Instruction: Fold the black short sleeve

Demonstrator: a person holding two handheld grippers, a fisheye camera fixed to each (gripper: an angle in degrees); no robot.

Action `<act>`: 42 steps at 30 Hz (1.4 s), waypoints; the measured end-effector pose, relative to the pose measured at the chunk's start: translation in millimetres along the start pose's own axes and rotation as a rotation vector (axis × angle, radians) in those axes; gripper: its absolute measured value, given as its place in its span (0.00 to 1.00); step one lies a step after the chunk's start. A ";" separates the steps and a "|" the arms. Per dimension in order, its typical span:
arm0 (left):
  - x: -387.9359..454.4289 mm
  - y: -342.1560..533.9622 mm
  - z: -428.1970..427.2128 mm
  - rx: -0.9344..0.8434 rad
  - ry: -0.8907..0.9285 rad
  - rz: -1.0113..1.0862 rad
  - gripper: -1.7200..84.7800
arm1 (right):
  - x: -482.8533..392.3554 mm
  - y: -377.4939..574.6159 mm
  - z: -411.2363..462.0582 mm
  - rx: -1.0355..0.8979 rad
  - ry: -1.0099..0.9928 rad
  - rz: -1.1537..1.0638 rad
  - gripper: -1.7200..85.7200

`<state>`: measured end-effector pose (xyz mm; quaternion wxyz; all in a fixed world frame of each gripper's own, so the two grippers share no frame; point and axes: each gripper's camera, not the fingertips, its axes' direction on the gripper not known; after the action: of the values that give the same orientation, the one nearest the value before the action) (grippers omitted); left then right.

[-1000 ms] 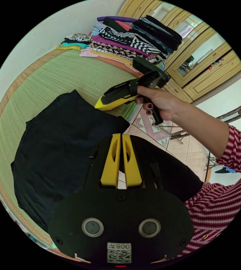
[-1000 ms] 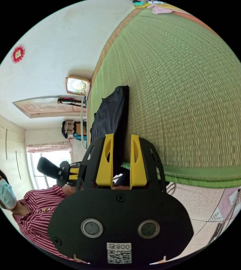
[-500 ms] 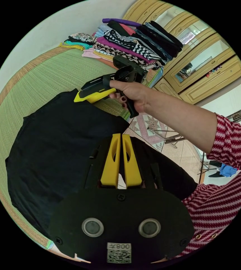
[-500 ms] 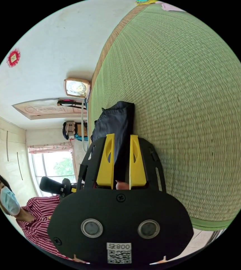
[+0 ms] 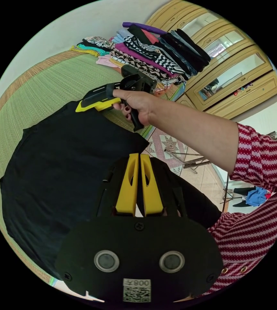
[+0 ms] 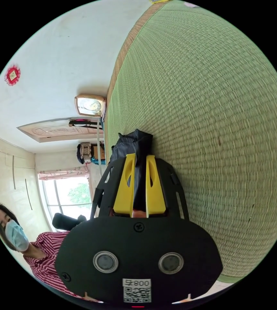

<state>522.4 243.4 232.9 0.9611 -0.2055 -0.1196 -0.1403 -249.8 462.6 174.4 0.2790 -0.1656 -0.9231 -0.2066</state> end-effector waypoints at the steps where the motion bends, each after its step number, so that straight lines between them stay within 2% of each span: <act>1: -2.4 0.5 1.0 -0.001 0.002 -0.001 0.03 | 1.9 -1.8 -0.1 -0.002 -0.005 0.003 0.07; 29: -77.6 9.7 53.2 0.034 0.068 -0.004 0.03 | -8.1 -15.7 -60.3 0.045 0.066 0.011 0.05; 42: -134.0 23.7 103.0 0.045 0.087 -0.010 0.03 | -18.7 -25.6 -97.9 0.074 0.024 0.046 0.05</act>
<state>387.3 337.9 277.1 0.9691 -0.1769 -0.0819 -0.1514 -202.1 390.6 230.5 0.3006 -0.1739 -0.9226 -0.1680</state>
